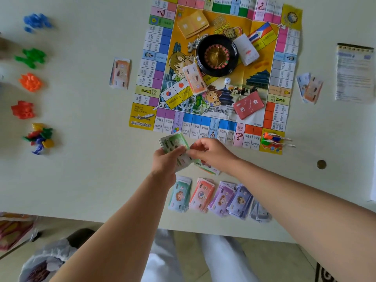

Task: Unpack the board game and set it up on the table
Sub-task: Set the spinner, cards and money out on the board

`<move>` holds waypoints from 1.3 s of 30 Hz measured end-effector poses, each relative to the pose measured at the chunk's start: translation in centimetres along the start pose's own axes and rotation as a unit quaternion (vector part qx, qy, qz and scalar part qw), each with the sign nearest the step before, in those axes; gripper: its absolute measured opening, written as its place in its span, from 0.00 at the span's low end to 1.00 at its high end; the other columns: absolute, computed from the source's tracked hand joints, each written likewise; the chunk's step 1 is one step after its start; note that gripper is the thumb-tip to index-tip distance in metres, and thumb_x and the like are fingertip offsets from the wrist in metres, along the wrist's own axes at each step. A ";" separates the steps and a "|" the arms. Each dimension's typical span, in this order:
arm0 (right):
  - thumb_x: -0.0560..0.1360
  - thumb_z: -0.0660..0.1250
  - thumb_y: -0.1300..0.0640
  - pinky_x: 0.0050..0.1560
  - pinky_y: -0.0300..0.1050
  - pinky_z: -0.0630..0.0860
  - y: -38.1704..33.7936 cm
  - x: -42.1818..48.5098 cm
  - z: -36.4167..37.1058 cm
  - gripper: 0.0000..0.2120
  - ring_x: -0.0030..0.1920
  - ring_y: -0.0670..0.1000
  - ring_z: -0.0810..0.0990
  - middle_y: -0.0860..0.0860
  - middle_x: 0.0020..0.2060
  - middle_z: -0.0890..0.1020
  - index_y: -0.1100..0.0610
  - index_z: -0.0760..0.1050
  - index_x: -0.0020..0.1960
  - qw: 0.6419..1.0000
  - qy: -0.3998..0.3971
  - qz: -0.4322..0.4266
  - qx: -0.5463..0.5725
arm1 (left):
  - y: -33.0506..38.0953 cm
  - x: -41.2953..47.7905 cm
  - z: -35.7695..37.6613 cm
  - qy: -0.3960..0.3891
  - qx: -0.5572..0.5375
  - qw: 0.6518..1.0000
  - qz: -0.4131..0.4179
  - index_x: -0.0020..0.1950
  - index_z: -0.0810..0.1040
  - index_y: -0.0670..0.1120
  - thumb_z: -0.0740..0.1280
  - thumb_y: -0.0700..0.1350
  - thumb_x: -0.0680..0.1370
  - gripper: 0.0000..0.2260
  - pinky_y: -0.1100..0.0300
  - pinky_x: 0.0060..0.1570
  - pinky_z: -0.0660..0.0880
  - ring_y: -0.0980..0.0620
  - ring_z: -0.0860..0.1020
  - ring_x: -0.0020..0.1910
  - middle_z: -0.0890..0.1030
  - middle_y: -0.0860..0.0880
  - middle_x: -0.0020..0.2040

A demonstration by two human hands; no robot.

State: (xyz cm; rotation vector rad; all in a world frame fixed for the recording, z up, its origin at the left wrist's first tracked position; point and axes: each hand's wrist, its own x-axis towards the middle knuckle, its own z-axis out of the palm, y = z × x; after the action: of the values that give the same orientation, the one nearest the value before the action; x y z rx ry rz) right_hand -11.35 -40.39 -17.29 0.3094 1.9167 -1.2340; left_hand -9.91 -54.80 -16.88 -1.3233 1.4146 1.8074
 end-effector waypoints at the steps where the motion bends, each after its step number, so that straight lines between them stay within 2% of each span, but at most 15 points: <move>1: 0.74 0.71 0.53 0.36 0.35 0.72 -0.8 0.4 0.3 0.10 0.37 0.45 0.76 0.51 0.42 0.79 0.57 0.77 0.51 1.000 0.000 -0.005 0.007 | 0.6 0.2 -0.1 0.003 -0.003 1.000 0.002 0.51 0.77 0.39 0.71 0.35 0.74 0.07 0.54 0.39 0.79 0.47 0.80 0.37 0.81 0.41 0.41; 3: 0.73 0.73 0.57 0.34 0.34 0.72 -2.5 1.7 1.1 0.08 0.35 0.45 0.76 0.50 0.38 0.79 0.59 0.77 0.48 1.000 0.025 -0.012 0.014 | 2.5 0.9 -0.8 0.016 0.002 1.000 0.007 0.52 0.77 0.39 0.72 0.36 0.73 0.09 0.55 0.39 0.79 0.47 0.80 0.37 0.81 0.42 0.41; 6: 0.73 0.73 0.58 0.31 0.30 0.71 -5.2 3.6 2.2 0.08 0.32 0.44 0.74 0.50 0.35 0.79 0.61 0.78 0.47 0.998 0.054 -0.006 0.037 | 5.8 1.8 -1.9 0.013 0.002 1.000 0.021 0.44 0.78 0.43 0.68 0.37 0.75 0.02 0.57 0.36 0.77 0.50 0.80 0.32 0.81 0.46 0.35; 9: 0.73 0.73 0.58 0.33 0.36 0.72 -8.5 6.4 3.7 0.07 0.30 0.46 0.74 0.50 0.33 0.79 0.59 0.76 0.45 0.991 0.105 -0.002 0.081 | 9.6 3.5 -3.9 0.011 -0.017 0.999 0.031 0.40 0.76 0.42 0.58 0.34 0.76 0.09 0.58 0.33 0.76 0.49 0.78 0.30 0.80 0.48 0.29; 13: 0.72 0.73 0.58 0.34 0.39 0.72 -13.6 11.1 6.0 0.08 0.29 0.45 0.74 0.52 0.35 0.80 0.58 0.75 0.44 0.981 0.161 -0.001 0.109 | 14.5 6.7 -8.0 0.011 -0.001 0.998 0.061 0.44 0.77 0.42 0.57 0.32 0.77 0.11 0.58 0.35 0.79 0.49 0.80 0.30 0.81 0.46 0.34; 16: 0.72 0.73 0.56 0.35 0.42 0.74 -16.3 14.4 7.5 0.08 0.29 0.46 0.75 0.53 0.38 0.81 0.56 0.74 0.43 0.978 0.191 0.001 0.086 | 17.4 8.7 -10.8 0.012 0.025 0.996 0.081 0.47 0.77 0.42 0.57 0.30 0.77 0.12 0.57 0.38 0.79 0.50 0.79 0.34 0.79 0.45 0.38; 20: 0.71 0.74 0.57 0.31 0.44 0.76 -18.7 18.5 9.2 0.13 0.31 0.49 0.80 0.53 0.39 0.82 0.51 0.69 0.40 0.965 0.247 0.023 0.086 | 20.4 11.1 -13.3 0.019 0.059 0.994 0.087 0.47 0.78 0.43 0.58 0.30 0.76 0.12 0.55 0.44 0.79 0.48 0.80 0.38 0.81 0.45 0.42; 22: 0.71 0.74 0.52 0.34 0.48 0.79 -19.2 19.9 9.8 0.14 0.32 0.51 0.83 0.52 0.39 0.83 0.51 0.67 0.42 0.959 0.275 0.053 0.045 | 21.4 12.2 -13.7 0.012 0.074 0.993 0.087 0.47 0.79 0.43 0.60 0.30 0.76 0.11 0.54 0.44 0.79 0.48 0.81 0.39 0.81 0.45 0.41; 24: 0.68 0.72 0.43 0.39 0.53 0.81 -19.4 20.7 10.1 0.19 0.35 0.54 0.83 0.51 0.38 0.83 0.52 0.67 0.46 0.953 0.287 0.086 -0.043 | 22.2 13.1 -13.8 0.006 0.086 0.993 0.087 0.45 0.79 0.44 0.62 0.31 0.76 0.10 0.53 0.46 0.79 0.47 0.81 0.40 0.82 0.47 0.38; 26: 0.68 0.70 0.37 0.40 0.50 0.79 -19.7 20.7 10.1 0.24 0.39 0.54 0.82 0.51 0.39 0.82 0.55 0.68 0.49 0.944 0.285 0.102 -0.129 | 22.7 13.7 -13.5 0.003 0.099 0.991 0.085 0.45 0.78 0.45 0.65 0.32 0.76 0.08 0.53 0.46 0.79 0.47 0.82 0.41 0.83 0.47 0.39; 28: 0.72 0.67 0.39 0.37 0.46 0.75 -20.1 20.2 9.7 0.21 0.38 0.52 0.80 0.49 0.38 0.81 0.56 0.70 0.49 0.951 0.263 0.074 -0.144 | 23.1 13.8 -13.0 0.004 0.107 0.990 0.088 0.43 0.78 0.45 0.67 0.33 0.75 0.07 0.57 0.42 0.78 0.48 0.81 0.40 0.82 0.47 0.40; 31: 0.77 0.65 0.47 0.31 0.40 0.72 -21.1 18.7 8.7 0.13 0.27 0.42 0.75 0.50 0.36 0.80 0.57 0.72 0.50 0.990 0.136 -0.001 0.036 | 23.7 13.3 -11.7 -0.017 0.118 0.989 0.093 0.43 0.78 0.46 0.70 0.35 0.74 0.07 0.61 0.35 0.77 0.51 0.80 0.36 0.81 0.48 0.38; 33: 0.77 0.67 0.51 0.28 0.34 0.70 -21.3 18.1 7.5 0.10 0.28 0.41 0.74 0.50 0.37 0.79 0.58 0.73 0.52 0.992 0.074 -0.014 0.096 | 24.0 13.0 -10.2 -0.035 0.120 0.988 0.088 0.44 0.79 0.45 0.71 0.35 0.73 0.06 0.62 0.34 0.77 0.51 0.81 0.36 0.82 0.47 0.39; 37: 0.73 0.72 0.53 0.39 0.40 0.75 -20.7 17.7 4.3 0.08 0.35 0.46 0.76 0.50 0.37 0.79 0.57 0.77 0.47 0.993 0.085 -0.027 0.079 | 24.7 12.4 -6.6 -0.042 0.110 0.991 0.059 0.45 0.79 0.44 0.71 0.38 0.73 0.04 0.55 0.39 0.78 0.46 0.81 0.39 0.82 0.44 0.40; 39: 0.72 0.73 0.51 0.38 0.41 0.74 -20.4 17.7 2.3 0.09 0.33 0.45 0.76 0.48 0.34 0.78 0.56 0.77 0.45 0.990 0.107 -0.021 0.091 | 25.2 12.1 -4.5 -0.054 0.109 0.991 0.049 0.46 0.78 0.43 0.69 0.38 0.75 0.02 0.54 0.40 0.78 0.45 0.80 0.40 0.82 0.43 0.41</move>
State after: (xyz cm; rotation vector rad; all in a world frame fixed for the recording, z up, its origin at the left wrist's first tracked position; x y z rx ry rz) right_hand -33.45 -56.09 -17.72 0.5174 2.0018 -1.4566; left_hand -33.90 -69.77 -16.32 -1.0468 1.5894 1.7006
